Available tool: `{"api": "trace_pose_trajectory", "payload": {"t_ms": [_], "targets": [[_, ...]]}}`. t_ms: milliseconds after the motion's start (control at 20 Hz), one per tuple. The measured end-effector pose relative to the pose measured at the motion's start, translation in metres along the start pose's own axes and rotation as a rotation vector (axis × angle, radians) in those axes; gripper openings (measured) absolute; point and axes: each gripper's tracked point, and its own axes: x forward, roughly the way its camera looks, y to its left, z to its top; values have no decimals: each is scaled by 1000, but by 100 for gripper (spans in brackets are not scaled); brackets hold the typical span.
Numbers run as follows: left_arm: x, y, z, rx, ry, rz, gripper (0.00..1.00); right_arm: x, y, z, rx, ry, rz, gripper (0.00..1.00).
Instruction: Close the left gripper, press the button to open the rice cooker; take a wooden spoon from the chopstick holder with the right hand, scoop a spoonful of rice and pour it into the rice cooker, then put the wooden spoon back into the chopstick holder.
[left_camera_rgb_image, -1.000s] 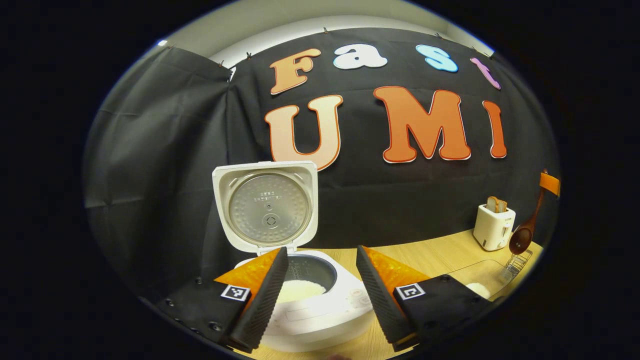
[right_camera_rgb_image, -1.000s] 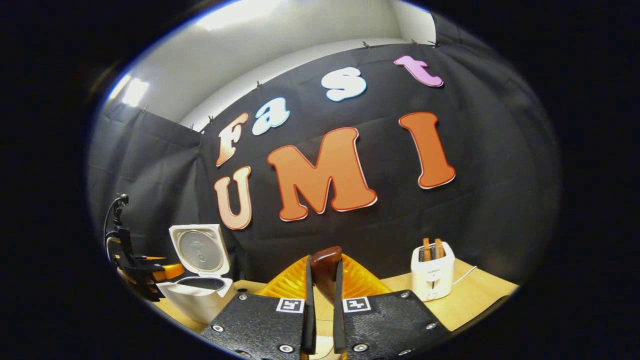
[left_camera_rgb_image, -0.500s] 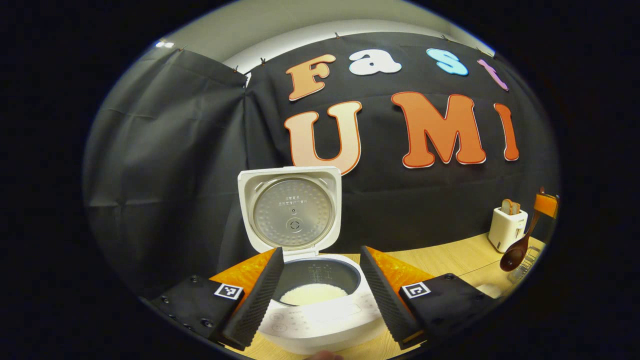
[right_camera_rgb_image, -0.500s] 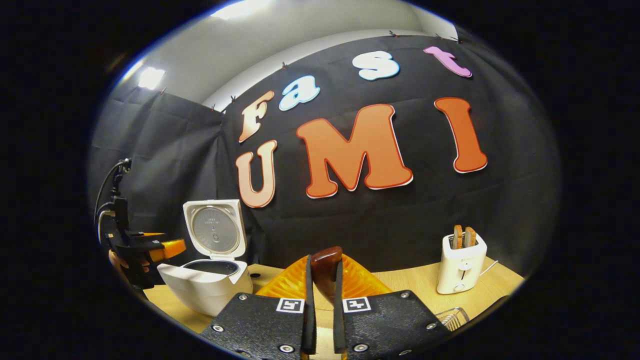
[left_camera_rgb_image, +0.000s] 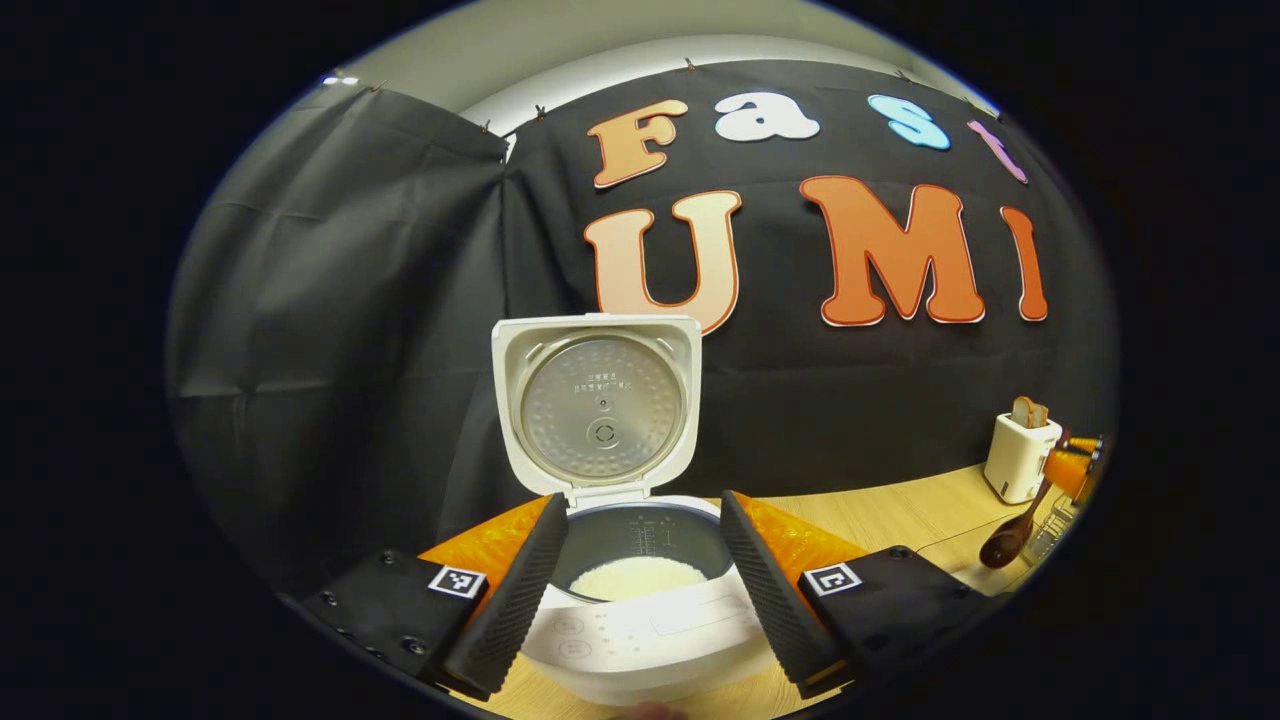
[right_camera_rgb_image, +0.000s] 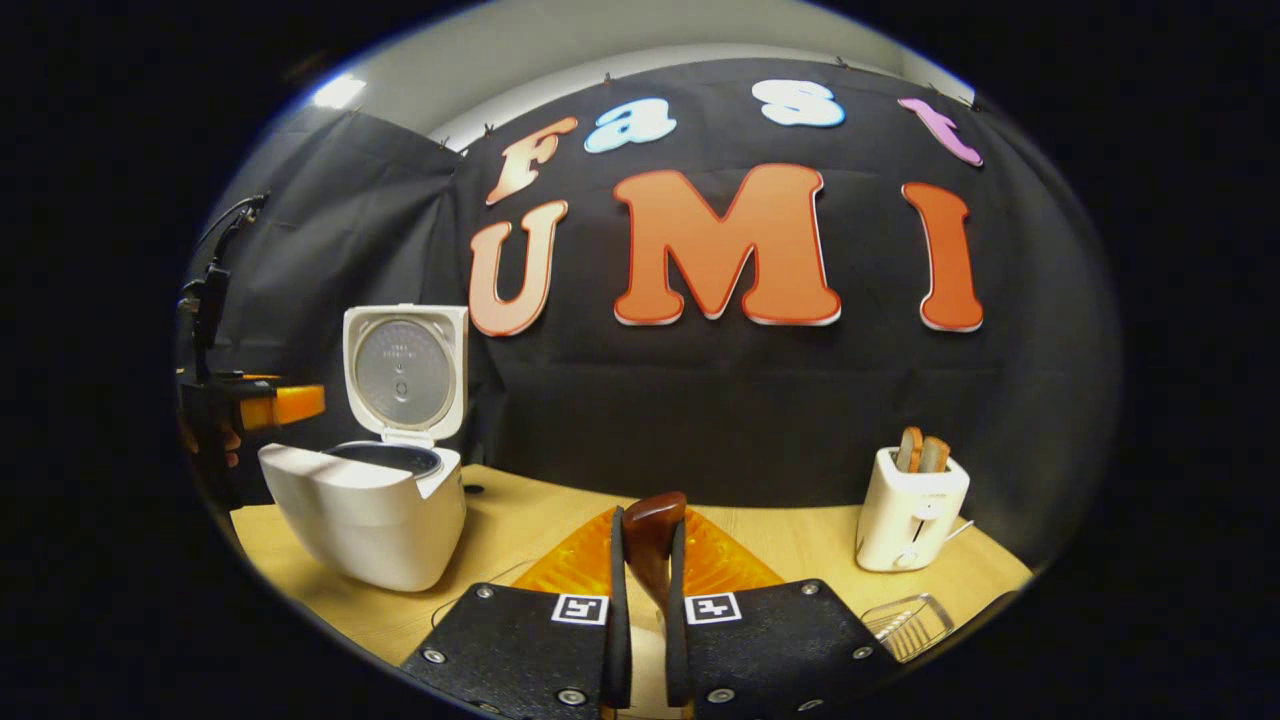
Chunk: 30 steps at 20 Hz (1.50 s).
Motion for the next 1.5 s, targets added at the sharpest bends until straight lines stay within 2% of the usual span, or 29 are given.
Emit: {"api": "trace_pose_trajectory", "payload": {"t_ms": [100, 150, 350, 400, 450, 600, 650, 750, 850, 1000, 1050, 1100, 1350, 1500], "targets": [[2, 6, -2, -2, -1, 14, 96, -1, -2, -1, 37, -6, -11, 14], [2, 7, -3, -4, -1, 19, 99, -3, -5, -3, 78, 6, -16, 14], [3, 6, -8, -18, 9, 7, 99, -6, -11, -12, 225, 37, -57, 14], [4, 5, -9, -22, 13, 4, 96, -8, -8, -16, 277, 55, -53, 14], [4, 4, -10, -25, 14, 3, 99, -10, -7, -17, 322, 64, -49, 14], [5, 3, -12, -30, 16, 0, 99, -12, -10, -20, 426, 77, -55, 14], [4, 3, -12, -32, 17, -3, 96, -11, -7, -22, 461, 86, -33, 14], [3, 1, -12, -35, 19, -10, 99, -13, 6, -21, 561, 106, 20, 14], [2, 0, -12, -39, 15, -13, 99, -11, 13, -23, 610, 117, 39, 14], [0, 5, -9, -35, 8, -4, 99, -8, 12, -24, 669, 137, 24, 14], [-1, 7, -9, -33, 4, 1, 96, -7, 10, -25, 711, 145, 22, 14], [-1, 8, -8, -31, 1, 2, 99, -5, 7, -28, 754, 159, 19, 14], [-3, 13, -5, -28, -14, 10, 99, 4, -8, -46, 1037, 220, 10, 14], [-3, 13, -5, -27, -17, 11, 96, 8, -8, -58, 1177, 261, 23, 14]]}}
